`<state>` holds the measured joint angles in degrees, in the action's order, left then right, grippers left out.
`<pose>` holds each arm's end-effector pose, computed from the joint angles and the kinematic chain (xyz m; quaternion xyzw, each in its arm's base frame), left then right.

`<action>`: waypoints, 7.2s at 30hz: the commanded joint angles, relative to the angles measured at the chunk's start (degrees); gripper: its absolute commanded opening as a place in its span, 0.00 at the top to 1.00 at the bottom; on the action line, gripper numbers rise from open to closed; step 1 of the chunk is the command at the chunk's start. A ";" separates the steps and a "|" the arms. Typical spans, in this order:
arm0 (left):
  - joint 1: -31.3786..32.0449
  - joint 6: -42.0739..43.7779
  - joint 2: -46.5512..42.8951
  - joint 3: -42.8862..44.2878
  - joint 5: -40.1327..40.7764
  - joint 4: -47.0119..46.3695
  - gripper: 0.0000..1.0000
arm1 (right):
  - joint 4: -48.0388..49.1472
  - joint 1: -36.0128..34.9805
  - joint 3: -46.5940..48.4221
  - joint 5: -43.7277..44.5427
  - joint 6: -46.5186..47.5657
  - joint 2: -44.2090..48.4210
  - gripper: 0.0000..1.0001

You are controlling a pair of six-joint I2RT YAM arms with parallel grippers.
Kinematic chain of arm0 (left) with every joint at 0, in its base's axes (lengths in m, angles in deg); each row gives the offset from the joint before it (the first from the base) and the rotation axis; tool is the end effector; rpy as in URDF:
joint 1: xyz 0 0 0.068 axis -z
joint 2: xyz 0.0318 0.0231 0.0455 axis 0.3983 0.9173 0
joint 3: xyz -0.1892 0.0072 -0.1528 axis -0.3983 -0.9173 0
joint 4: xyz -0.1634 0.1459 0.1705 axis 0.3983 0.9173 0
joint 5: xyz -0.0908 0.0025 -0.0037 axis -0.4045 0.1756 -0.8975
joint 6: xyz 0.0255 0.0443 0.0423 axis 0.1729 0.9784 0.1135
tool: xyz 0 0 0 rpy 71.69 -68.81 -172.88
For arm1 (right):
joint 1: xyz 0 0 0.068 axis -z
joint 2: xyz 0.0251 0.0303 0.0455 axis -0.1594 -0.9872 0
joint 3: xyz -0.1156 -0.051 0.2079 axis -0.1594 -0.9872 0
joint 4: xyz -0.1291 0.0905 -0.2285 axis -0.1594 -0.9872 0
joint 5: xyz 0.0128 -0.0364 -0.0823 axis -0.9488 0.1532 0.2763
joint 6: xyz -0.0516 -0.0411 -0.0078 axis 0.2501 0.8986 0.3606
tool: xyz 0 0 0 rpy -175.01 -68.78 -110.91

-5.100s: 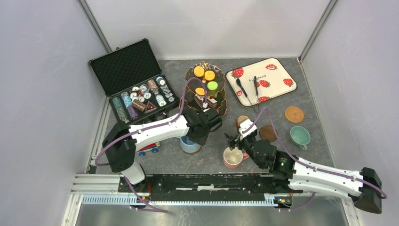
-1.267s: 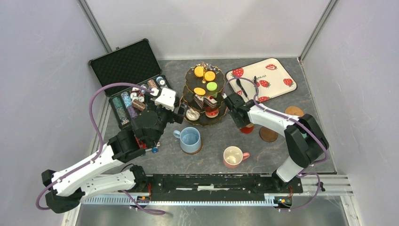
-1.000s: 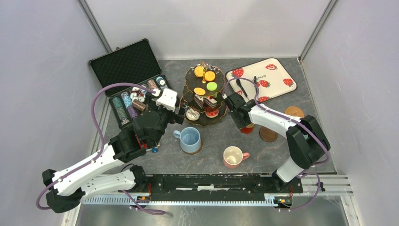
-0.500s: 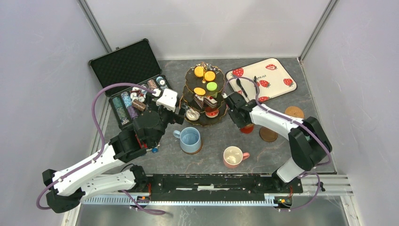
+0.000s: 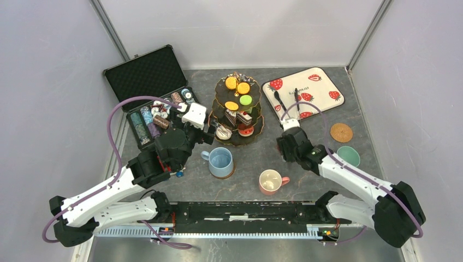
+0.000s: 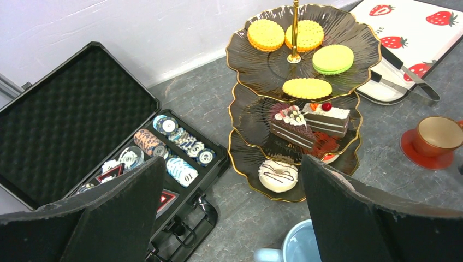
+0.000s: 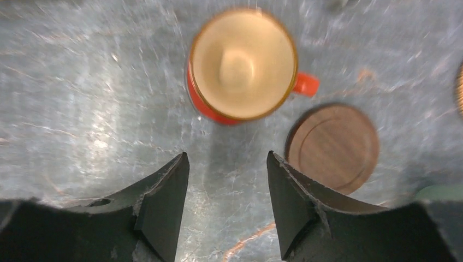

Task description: Serve the afternoon tea

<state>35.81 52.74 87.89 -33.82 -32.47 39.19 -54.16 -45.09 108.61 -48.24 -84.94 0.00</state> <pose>0.1465 -0.1769 0.3576 0.1810 0.7159 -0.0265 0.6738 0.2149 0.1338 0.1630 -0.1207 0.9243 -0.0095 0.3621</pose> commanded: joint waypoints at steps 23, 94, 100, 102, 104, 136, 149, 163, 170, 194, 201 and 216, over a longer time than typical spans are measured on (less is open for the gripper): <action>0.13 0.47 0.19 -0.50 0.45 -3.37 0.00 | 35.40 -0.02 -14.40 9.72 -8.66 -11.99 0.60; 0.16 -0.11 -0.10 0.03 -0.28 -2.59 0.00 | 29.25 6.35 -23.04 -28.13 -24.29 4.86 0.43; 0.18 0.10 0.19 -0.03 0.01 -2.67 0.00 | 32.84 5.42 -20.13 -28.09 -23.86 -0.37 0.43; 0.12 0.09 0.11 -0.06 0.02 -2.67 0.00 | 33.70 4.46 -18.95 -28.29 -23.67 -2.54 0.43; 0.18 0.34 0.10 -0.21 0.36 -2.82 0.00 | 33.69 3.40 -17.32 -28.26 -23.21 -4.79 0.43; 0.12 1.66 1.17 -1.09 1.49 -4.22 0.00 | 22.25 -5.12 4.92 -25.65 -7.87 -15.41 0.31; -0.75 2.71 2.76 -1.48 2.43 -4.89 0.00 | 19.76 -5.21 4.93 -25.84 -4.30 -20.51 0.22; -1.98 2.10 4.06 -1.45 1.50 -4.78 0.00 | 27.36 -8.87 6.82 -35.13 -10.32 -27.79 0.26; -2.67 1.91 4.31 -1.36 1.04 -4.75 0.00 | 32.66 -10.05 5.95 -37.96 -12.89 -28.38 0.28; -2.95 -0.17 3.21 -0.47 -1.50 -3.17 0.00 | 18.05 -9.77 5.27 -19.06 -6.33 -21.11 0.64; -2.95 0.11 3.18 -0.69 -1.06 -3.31 0.00 | 24.75 -10.66 4.18 -23.60 -8.85 -24.78 0.77; -2.99 0.35 3.85 -0.89 -0.53 -3.69 0.00 | 32.09 -13.06 5.91 -27.81 -12.23 -29.94 0.77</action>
<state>33.13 53.35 92.09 -35.48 -33.45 37.51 -22.22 -57.73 113.09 -74.73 -96.70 -29.29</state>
